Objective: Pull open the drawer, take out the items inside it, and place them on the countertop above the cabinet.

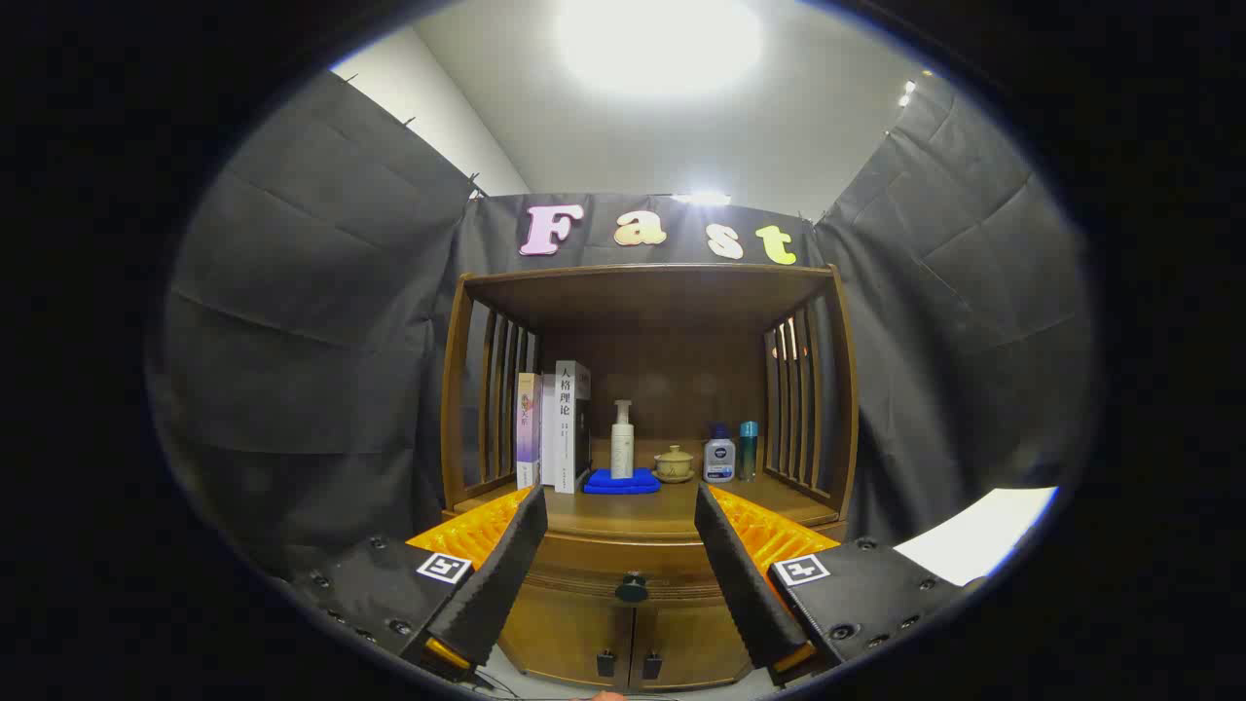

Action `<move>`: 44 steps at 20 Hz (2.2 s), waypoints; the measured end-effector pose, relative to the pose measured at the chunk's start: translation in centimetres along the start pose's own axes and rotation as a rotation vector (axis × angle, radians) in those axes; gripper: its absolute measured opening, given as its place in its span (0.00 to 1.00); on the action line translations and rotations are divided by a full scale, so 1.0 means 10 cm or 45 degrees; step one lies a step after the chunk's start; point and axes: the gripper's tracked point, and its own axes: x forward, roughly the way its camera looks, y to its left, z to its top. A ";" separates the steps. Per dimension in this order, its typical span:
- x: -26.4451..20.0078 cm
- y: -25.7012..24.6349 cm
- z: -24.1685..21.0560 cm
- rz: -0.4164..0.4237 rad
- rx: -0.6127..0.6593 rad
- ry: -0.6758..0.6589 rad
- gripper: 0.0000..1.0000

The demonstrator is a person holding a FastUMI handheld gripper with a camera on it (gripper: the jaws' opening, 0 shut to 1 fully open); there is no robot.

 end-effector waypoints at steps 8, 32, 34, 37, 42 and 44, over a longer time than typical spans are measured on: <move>-0.01 0.09 -0.04 0.030 -0.018 0.018 0.97; 0.21 0.02 -0.29 -0.026 -0.018 0.052 0.97; 0.31 0.01 -0.43 -0.042 -0.015 0.085 0.97; 0.47 0.03 -0.62 -0.051 0.013 0.140 0.97; 0.74 0.00 -0.91 -0.086 -0.039 0.212 0.97; 0.84 -0.01 -1.02 -0.097 -0.048 0.236 0.97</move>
